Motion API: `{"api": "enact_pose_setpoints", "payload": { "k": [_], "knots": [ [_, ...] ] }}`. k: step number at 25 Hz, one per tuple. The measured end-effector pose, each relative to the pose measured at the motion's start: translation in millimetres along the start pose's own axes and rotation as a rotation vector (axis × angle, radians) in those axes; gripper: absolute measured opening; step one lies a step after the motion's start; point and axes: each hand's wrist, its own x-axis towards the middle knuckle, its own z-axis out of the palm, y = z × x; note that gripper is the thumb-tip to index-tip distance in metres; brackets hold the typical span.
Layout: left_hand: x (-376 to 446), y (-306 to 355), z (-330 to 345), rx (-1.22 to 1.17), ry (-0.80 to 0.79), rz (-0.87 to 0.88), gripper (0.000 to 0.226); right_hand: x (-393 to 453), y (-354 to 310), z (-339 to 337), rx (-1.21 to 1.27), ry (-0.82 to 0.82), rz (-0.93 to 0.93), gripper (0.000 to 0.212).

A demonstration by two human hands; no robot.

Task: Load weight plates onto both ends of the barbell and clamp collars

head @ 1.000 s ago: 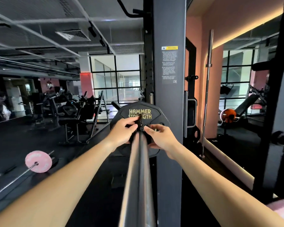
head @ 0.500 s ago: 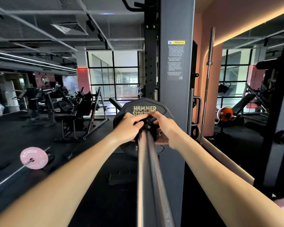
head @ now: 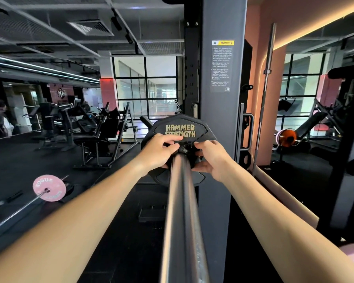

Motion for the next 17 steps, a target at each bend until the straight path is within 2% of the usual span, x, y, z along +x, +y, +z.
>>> {"api": "enact_pose_setpoints", "payload": {
  "k": [3,5,9,14,17],
  "knots": [
    [-5.8,2.1,1.5,-0.021,0.031,-0.035,0.028,-6.0,3.7,7.3,-0.185,0.05,-0.101,0.007],
    [-9.4,3.9,-5.0,-0.004,0.005,-0.084,0.028,-8.2,0.1,8.1,-0.473,0.057,-0.205,0.017],
    [-15.6,13.8,-51.9,0.235,-0.064,-0.018,0.026,-17.0,-31.9,9.1,-0.958,0.134,-0.505,0.022],
    [-47.0,22.7,-148.8,0.566,-0.113,-0.036,0.025,-64.5,-92.7,76.2,-1.081,-0.139,-0.565,0.015],
    [-84.9,6.5,-215.5,0.681,-0.135,-0.078,0.029,-102.2,-121.2,145.2,-1.272,-0.294,-0.667,0.013]
  ]
}}
